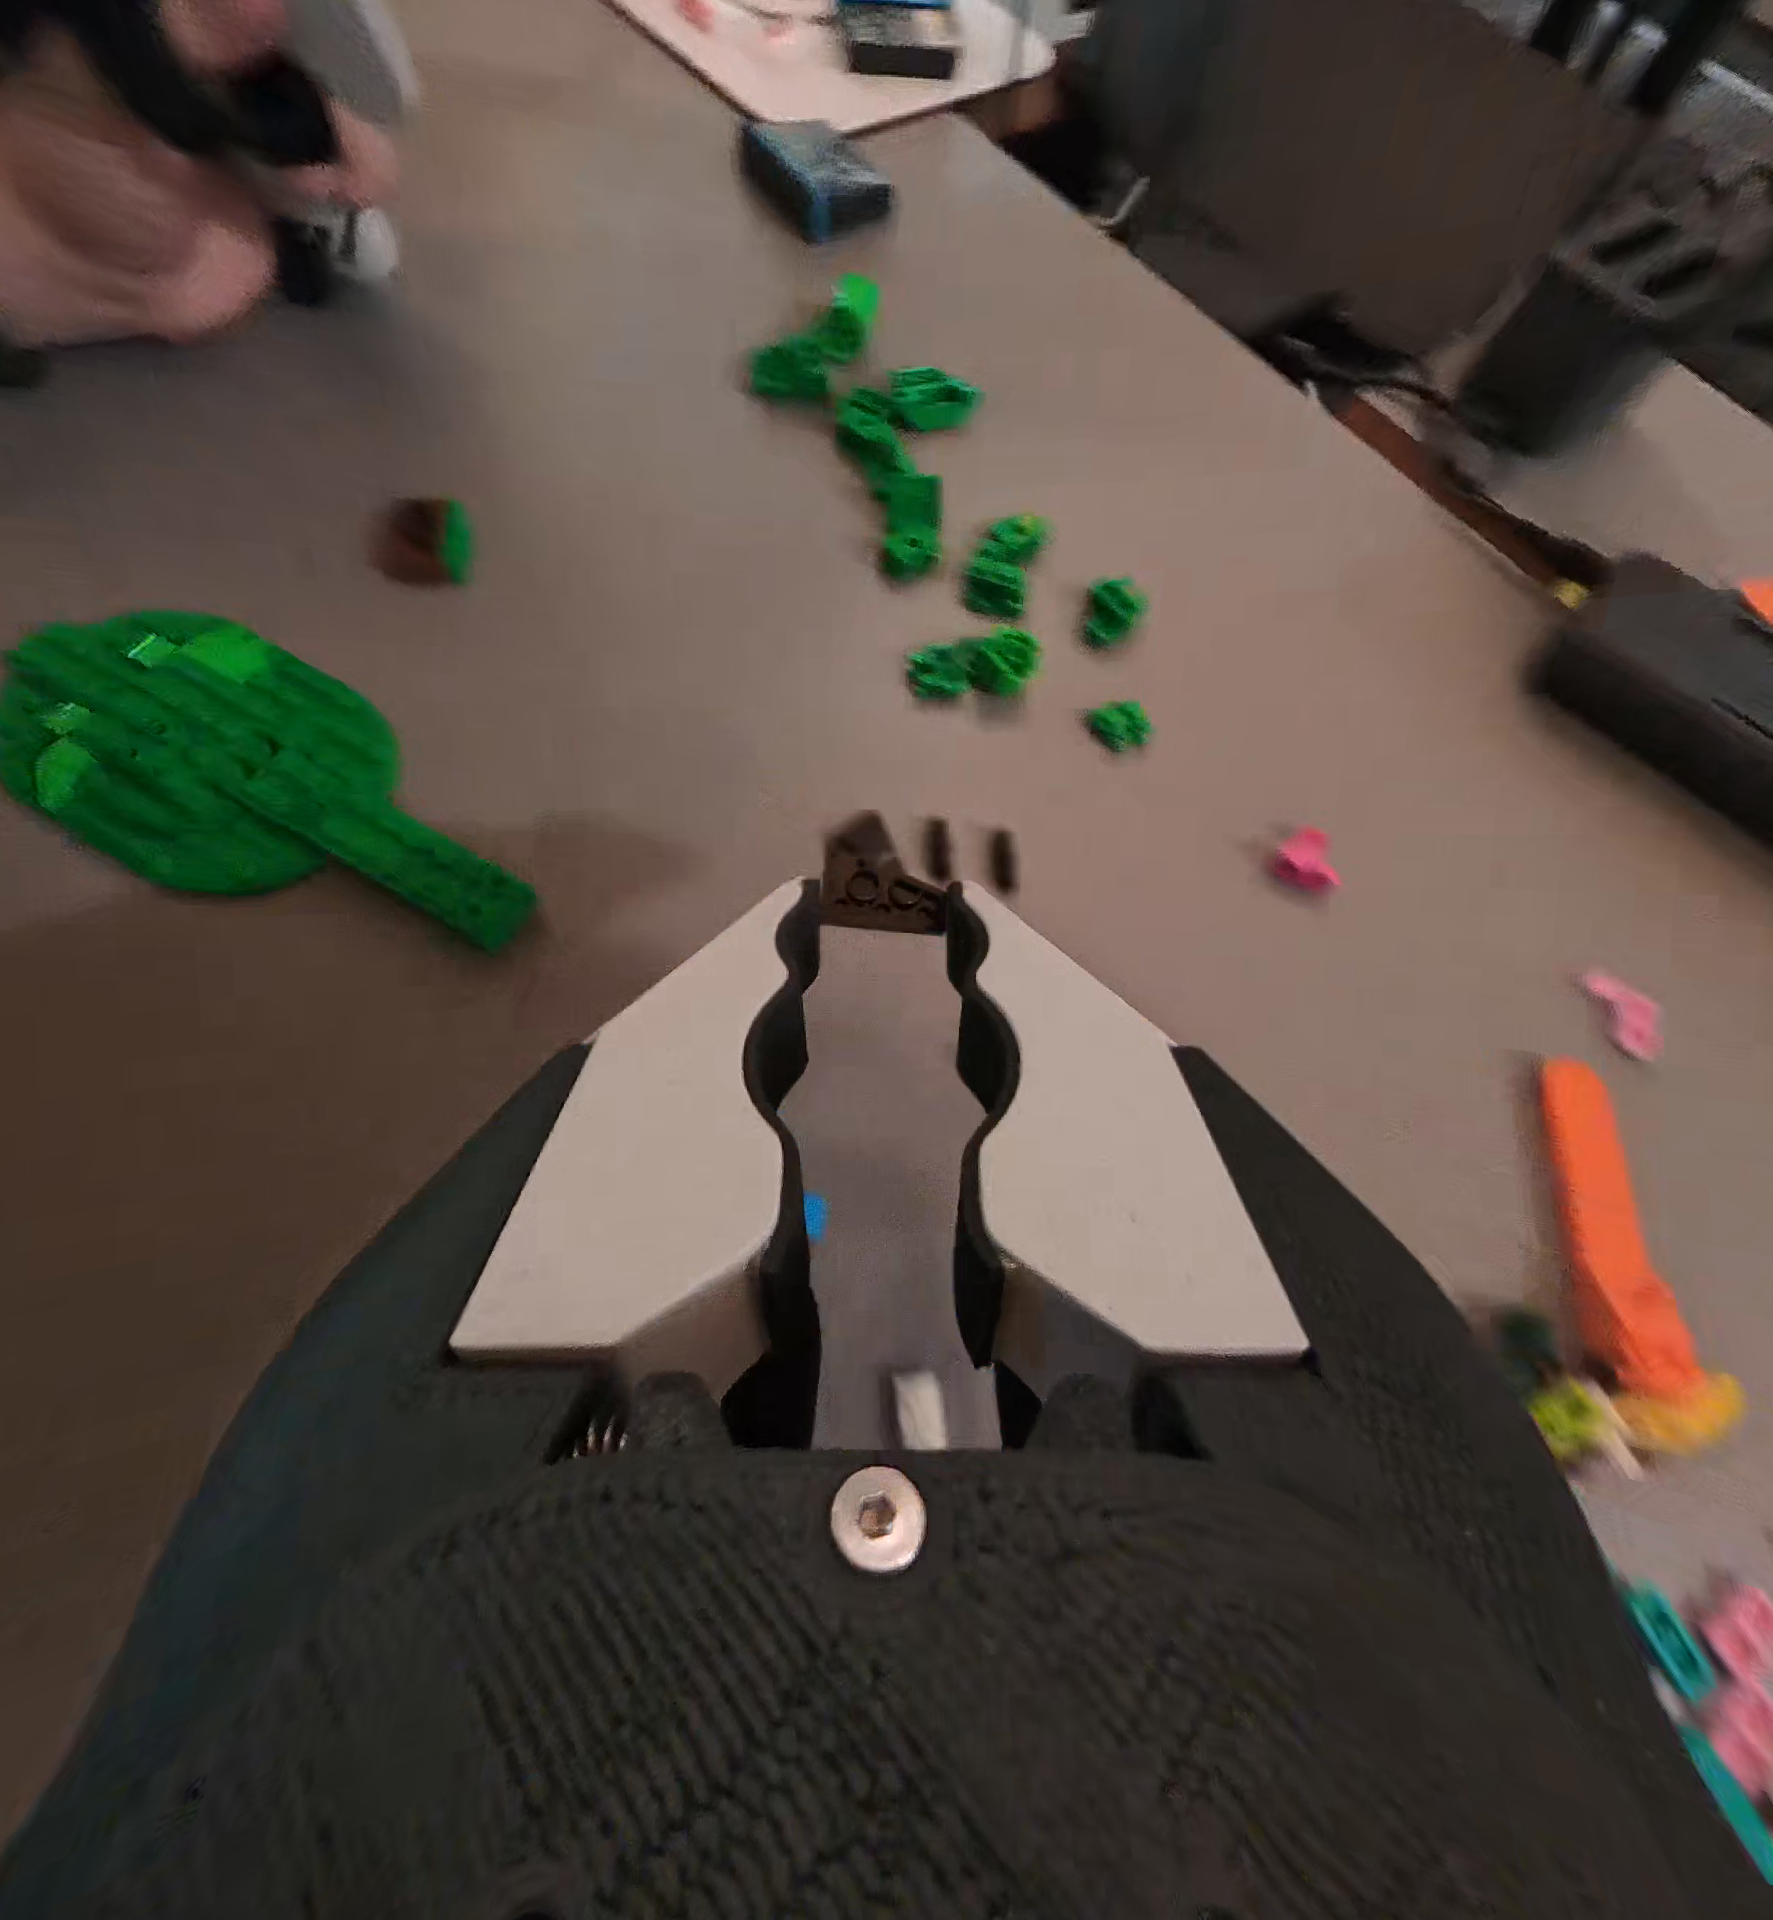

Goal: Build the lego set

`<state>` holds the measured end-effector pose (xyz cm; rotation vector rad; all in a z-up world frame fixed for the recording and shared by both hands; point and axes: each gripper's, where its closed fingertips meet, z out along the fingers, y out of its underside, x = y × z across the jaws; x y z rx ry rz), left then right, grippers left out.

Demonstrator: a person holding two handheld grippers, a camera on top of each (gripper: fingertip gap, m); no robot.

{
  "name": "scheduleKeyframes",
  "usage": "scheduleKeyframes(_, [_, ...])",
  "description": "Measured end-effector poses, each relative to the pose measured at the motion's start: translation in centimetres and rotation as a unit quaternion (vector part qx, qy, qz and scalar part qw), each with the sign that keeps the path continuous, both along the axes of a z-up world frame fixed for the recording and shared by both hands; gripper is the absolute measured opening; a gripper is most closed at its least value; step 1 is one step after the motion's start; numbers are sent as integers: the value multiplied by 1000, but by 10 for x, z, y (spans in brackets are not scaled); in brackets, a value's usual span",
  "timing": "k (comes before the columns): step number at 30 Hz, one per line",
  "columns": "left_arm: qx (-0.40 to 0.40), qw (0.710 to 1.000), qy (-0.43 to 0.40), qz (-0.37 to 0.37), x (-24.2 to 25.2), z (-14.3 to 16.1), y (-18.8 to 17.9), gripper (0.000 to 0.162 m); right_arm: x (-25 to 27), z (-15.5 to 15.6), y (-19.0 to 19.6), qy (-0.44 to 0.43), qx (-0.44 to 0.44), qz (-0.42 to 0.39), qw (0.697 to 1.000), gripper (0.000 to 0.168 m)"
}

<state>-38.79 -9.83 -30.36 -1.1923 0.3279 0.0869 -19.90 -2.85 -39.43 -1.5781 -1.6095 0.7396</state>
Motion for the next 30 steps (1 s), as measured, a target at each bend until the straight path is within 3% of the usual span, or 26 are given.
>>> scheduleKeyframes(7, [0, 1000, 0, -7, 2, 0, -1, 23, -36, -30, -20, -42, 19, 26, 999, 25])
scheduleKeyframes(10, [0, 1000, 1, -8, 3, 0, -1, 23, -34, -16, -20, -14, 10, 31, 999, 47])
scheduleKeyframes(12, [1, 1000, 0, -7, 2, 0, -1, 23, -16, 8, 11, 9, 35, -12, 999, 47])
scheduleKeyframes(15, [0, 1000, 0, -6, 2, 0, 0, 23, 41, 32, 104, 14, 60, -154, 986, 35])
scheduleKeyframes(19, [0, 1000, 4, -8, 4, 0, 0, 23, 118, 2, 205, -59, 54, -296, 952, 28])
scheduleKeyframes(24, [1, 1000, 3, -9, 4, 0, -1, 23, 139, -33, 233, -89, 7, -320, 943, 31])
scheduleKeyframes(30, [0, 1000, 3, -10, 4, 0, 0, 22, 133, -37, 234, -74, -48, -304, 948, 30])
